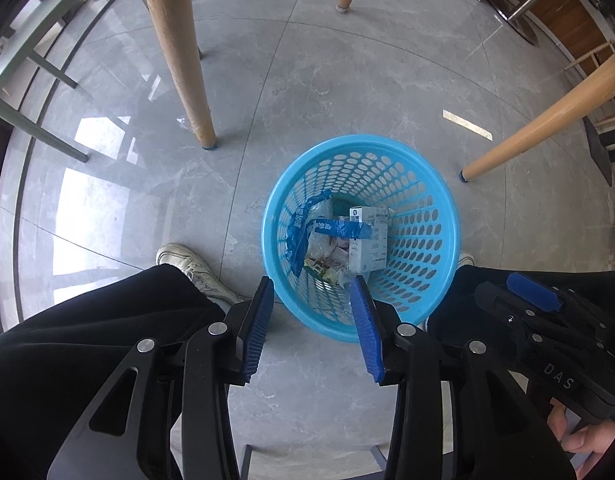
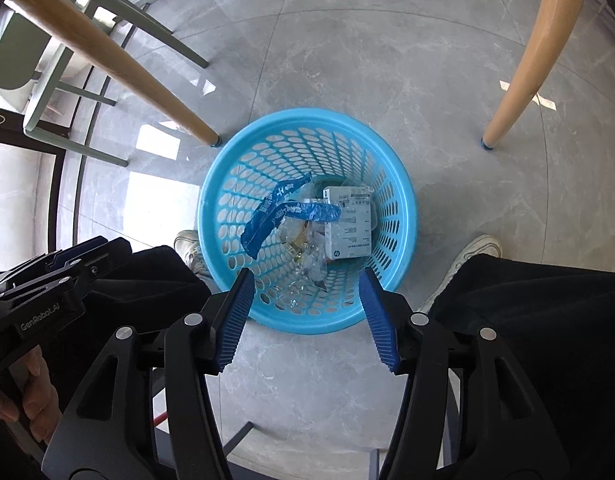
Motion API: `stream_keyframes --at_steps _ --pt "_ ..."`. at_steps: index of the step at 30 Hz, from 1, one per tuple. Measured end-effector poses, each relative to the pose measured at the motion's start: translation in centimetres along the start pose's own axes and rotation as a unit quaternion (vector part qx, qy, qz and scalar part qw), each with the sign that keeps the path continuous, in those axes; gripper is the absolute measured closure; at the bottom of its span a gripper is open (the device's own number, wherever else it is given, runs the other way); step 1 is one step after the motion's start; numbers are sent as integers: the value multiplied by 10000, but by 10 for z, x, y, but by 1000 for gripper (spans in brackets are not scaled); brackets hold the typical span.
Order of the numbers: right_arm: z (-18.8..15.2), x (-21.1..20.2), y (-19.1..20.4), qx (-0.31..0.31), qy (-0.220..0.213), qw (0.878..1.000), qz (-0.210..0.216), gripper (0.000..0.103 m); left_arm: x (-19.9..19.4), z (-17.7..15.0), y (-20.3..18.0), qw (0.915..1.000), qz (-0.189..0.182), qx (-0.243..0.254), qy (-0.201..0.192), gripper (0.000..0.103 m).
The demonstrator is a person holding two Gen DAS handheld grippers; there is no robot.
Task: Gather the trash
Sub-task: 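Open both tools to drop the blue bag and clear film into the wastebasket, then raise both tools back up toward the table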
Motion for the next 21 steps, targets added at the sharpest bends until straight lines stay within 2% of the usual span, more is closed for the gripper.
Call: stream_keyframes --at_steps 5,10,21 --pt "-14 -32 4 -169 -315 9994 36 47 -26 -10 -1 9996 -91 34 -267 54" --pt "-26 -75 5 -301 -760 9966 -10 39 -61 -26 -2 9976 -192 153 -654 46" --pt "-57 -163 21 -762 -1696 9826 -13 29 -140 -62 -14 9855 -208 607 -1572 35"
Point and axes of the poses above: each gripper's, at about its wrist camera, not at the fingertips, and x roughly the way its jaws point, y to its left, z to its top, the point moved 7 cm from there along x, roughly the way its jaws point, and after that the axes turned 6 degrees about y, right-handed, at the moved point
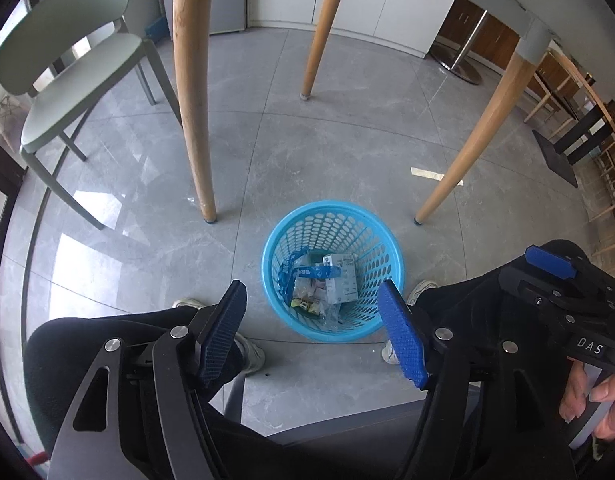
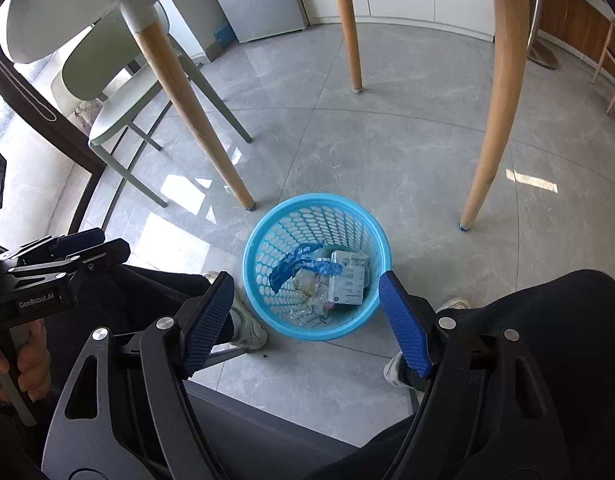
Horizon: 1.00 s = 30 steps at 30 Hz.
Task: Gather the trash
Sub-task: 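Raise both tools back up toward the table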
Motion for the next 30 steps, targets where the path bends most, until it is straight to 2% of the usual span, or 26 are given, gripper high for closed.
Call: stream_keyframes --at_steps 7,12,15,19,23,30 --pt "1 -58 8 -208 -587 9981 0 25 -58 8 -28 9962 -13 589 -642 28" --pt "5 -96 14 -243 -932 9953 89 19 -94 12 -38 9919 -117 714 -1047 26" --pt "12 -120 17 -336 -1185 9924 83 19 -117 19 -39 9876 -71 798 -1349 22" --pt "28 -155 18 -450 -1614 9858 44 19 -147 33 -38 9809 48 838 -1752 19" --pt "50 -191 11 -409 -2021 9785 41 14 -169 49 -41 9746 92 868 -2062 15" --pt "92 -219 -7 -288 -2369 9711 -69 11 -194 92 -51 9639 112 1040 -2451 9"
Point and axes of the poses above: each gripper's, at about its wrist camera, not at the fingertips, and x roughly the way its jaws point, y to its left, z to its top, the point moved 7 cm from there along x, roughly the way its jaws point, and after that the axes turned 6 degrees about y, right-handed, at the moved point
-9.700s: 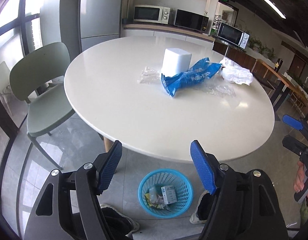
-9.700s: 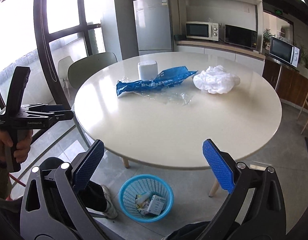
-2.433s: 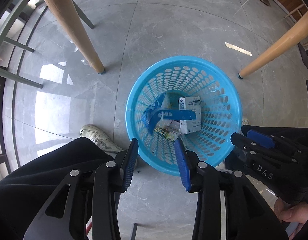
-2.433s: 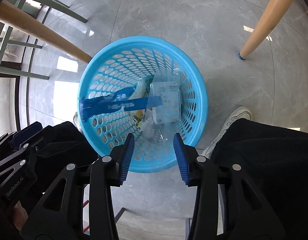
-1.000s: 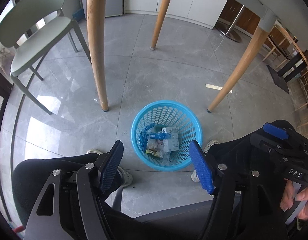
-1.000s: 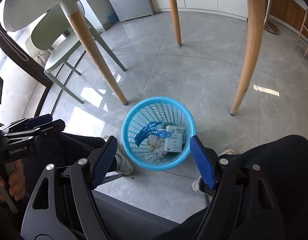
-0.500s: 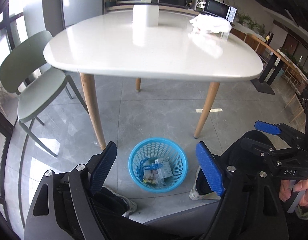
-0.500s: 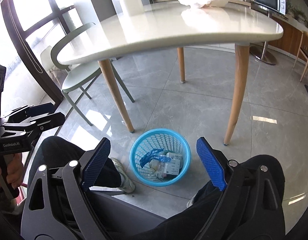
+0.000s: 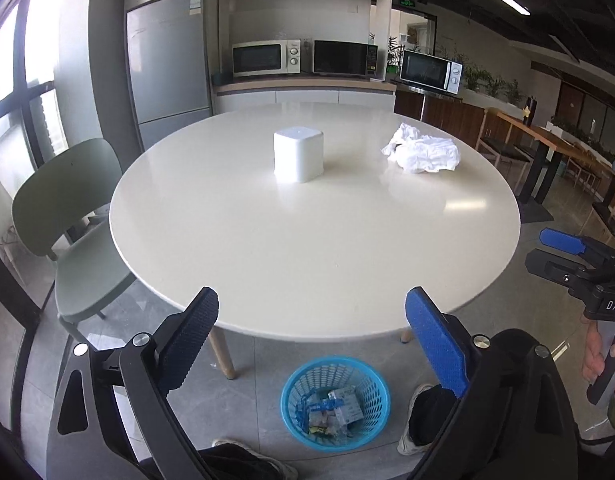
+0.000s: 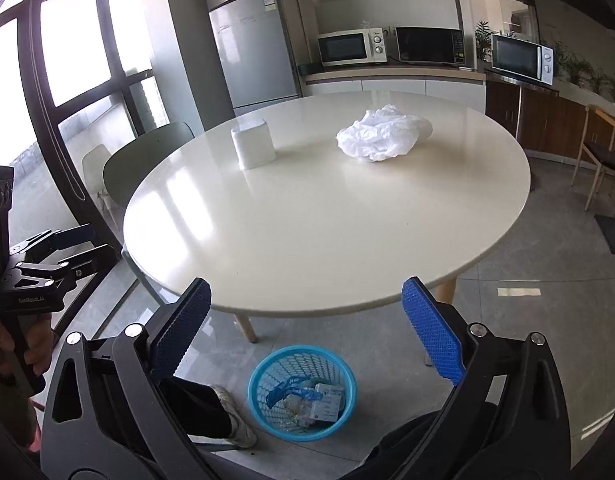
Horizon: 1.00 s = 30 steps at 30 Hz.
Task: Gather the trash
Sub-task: 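Raise both tools back up toward the table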
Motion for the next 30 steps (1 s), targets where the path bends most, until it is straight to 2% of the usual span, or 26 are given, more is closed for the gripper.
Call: stream_keyframes --at_steps 7,13,24,30 --pt "41 6 -28 182 -202 9995 -162 9 13 44 12 9995 192 71 -229 9" --pt "69 19 -48 257 -251 9989 -307 9 44 74 17 9996 224 33 -173 9" --pt "98 55 -69 541 -19 9981 -303 9 92 115 22 9993 258 282 -41 8" --pt "115 75 -84 769 143 9966 -247 9 116 128 27 9983 133 563 67 7"
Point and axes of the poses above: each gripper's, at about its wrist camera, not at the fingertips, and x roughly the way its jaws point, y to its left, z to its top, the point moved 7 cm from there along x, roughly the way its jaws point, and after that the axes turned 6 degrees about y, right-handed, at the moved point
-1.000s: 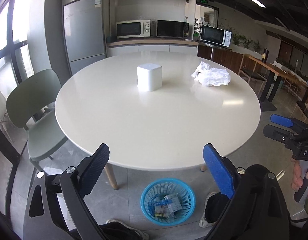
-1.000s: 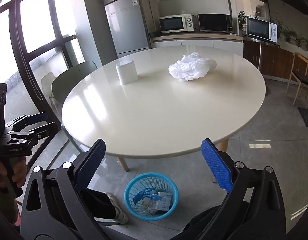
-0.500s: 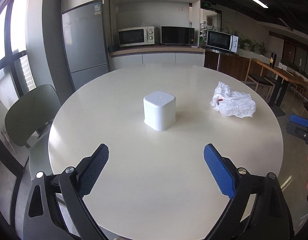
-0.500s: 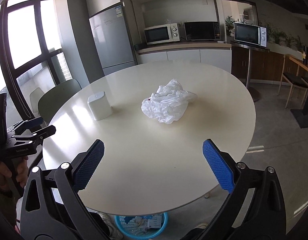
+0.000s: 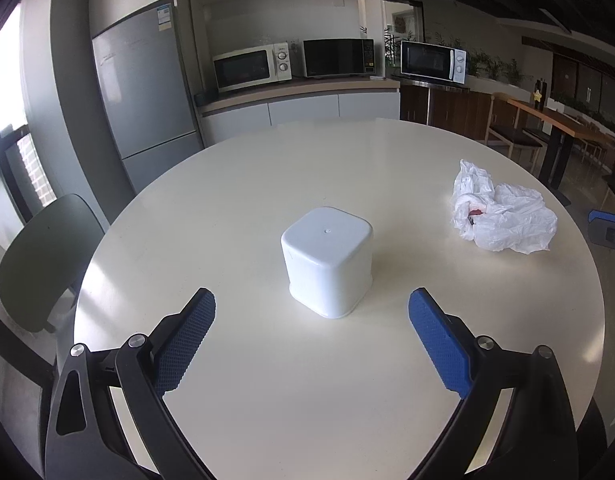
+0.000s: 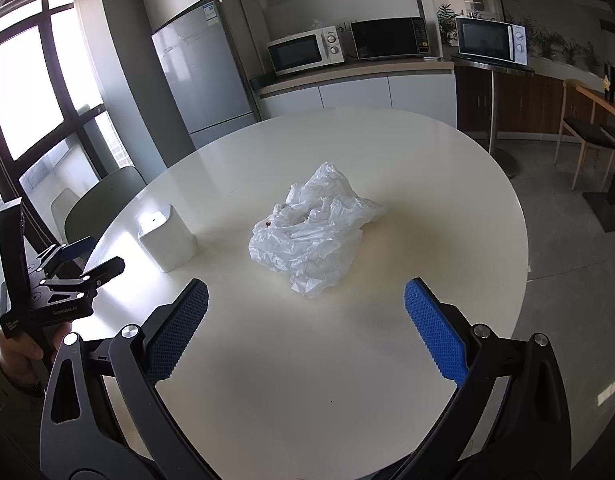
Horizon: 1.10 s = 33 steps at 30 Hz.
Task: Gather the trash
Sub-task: 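Raise both tools back up toward the table, then grasp the white cup with the left tool while the right tool grasps the white bag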
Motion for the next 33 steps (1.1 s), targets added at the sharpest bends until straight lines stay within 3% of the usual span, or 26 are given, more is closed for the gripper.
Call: stream_keyframes --at_steps 12,15,18,21,24,25,28,33 --pt "22 51 -13 275 438 9987 13 11 57 17 5 9957 -580 573 440 7" --pt "22 64 -13 325 659 9972 111 26 68 21 7 9940 -703 631 547 7" --pt "21 74 -14 330 777 9964 105 27 74 23 7 9920 -916 589 637 7" --pt "18 82 -16 470 921 9943 268 45 79 21 -1 9896 -988 763 713 10" --pt "15 84 -13 430 964 9938 360 64 79 18 -8 9885 -1070 807 702 27" --pt "14 83 -11 402 970 9936 405 71 78 16 -10 9882 -1094 778 733 37" --pt "11 80 -7 335 915 9944 420 88 77 14 -10 9892 -1077 666 743 37" --pt "11 63 -1 187 692 9965 432 94 55 9 -8 9941 -806 387 612 37"
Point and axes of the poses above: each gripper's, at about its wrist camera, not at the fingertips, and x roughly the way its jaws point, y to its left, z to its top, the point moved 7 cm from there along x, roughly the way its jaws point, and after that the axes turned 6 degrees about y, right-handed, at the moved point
